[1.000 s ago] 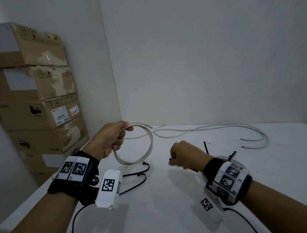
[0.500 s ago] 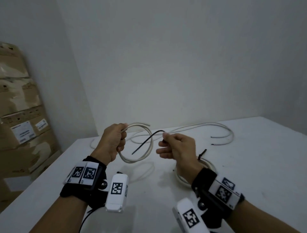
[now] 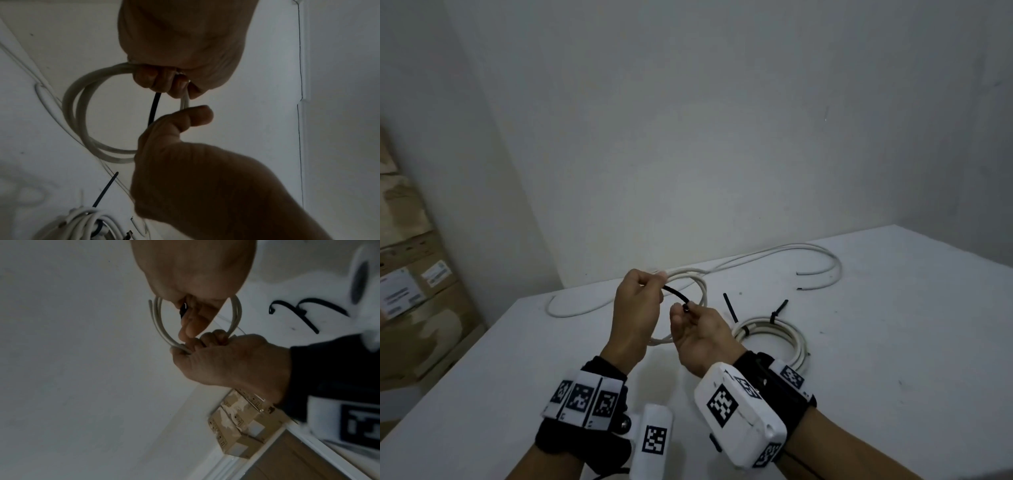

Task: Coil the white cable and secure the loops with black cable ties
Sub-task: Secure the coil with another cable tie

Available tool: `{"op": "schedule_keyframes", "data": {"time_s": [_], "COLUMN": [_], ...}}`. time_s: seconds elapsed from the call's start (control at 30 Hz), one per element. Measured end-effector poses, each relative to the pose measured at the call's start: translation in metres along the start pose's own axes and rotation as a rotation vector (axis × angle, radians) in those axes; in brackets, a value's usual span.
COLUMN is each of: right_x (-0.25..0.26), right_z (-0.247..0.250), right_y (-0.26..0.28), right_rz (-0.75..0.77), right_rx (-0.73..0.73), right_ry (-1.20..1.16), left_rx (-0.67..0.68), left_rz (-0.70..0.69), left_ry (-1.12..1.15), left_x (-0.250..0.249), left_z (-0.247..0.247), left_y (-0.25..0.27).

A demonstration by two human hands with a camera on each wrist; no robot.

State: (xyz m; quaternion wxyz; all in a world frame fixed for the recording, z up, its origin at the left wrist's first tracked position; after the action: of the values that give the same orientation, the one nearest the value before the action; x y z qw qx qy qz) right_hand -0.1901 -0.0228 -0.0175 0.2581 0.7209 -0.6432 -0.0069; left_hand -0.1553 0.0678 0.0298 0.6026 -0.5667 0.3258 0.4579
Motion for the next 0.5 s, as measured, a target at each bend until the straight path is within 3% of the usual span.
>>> {"op": "schedule_keyframes", "data": {"time_s": [0.23,0.5], "right_x": [0.008,0.01], "right_z": [-0.006,-0.014], "right_y": [-0.001,-0.009], "right_rz": [-0.087,-0.054], "right_rx": [0.02,-0.051], "right_ry": [0.104,0.367], "left_rx": [-0.023,0.007], "left_rz": [-0.256,-0.383], "left_ry": [0.018,0.06], "left_x": [-0.008,-0.015], "left_z": [0.008,0.004], "left_y": [0.005,0.017]}}
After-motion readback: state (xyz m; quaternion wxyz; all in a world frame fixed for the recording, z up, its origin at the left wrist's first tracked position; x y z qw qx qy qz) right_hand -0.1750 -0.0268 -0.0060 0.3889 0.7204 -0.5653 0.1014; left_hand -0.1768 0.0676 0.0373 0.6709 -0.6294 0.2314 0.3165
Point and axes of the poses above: each hand's wrist, its own y-axis away from the middle knuckle, its own z-axis out of the back of the hand, x = y × z, the point moved 4 cm from there along -y, towards the middle knuckle, and after that the axes turned 4 degrees about -z, right-handed, at the moved point
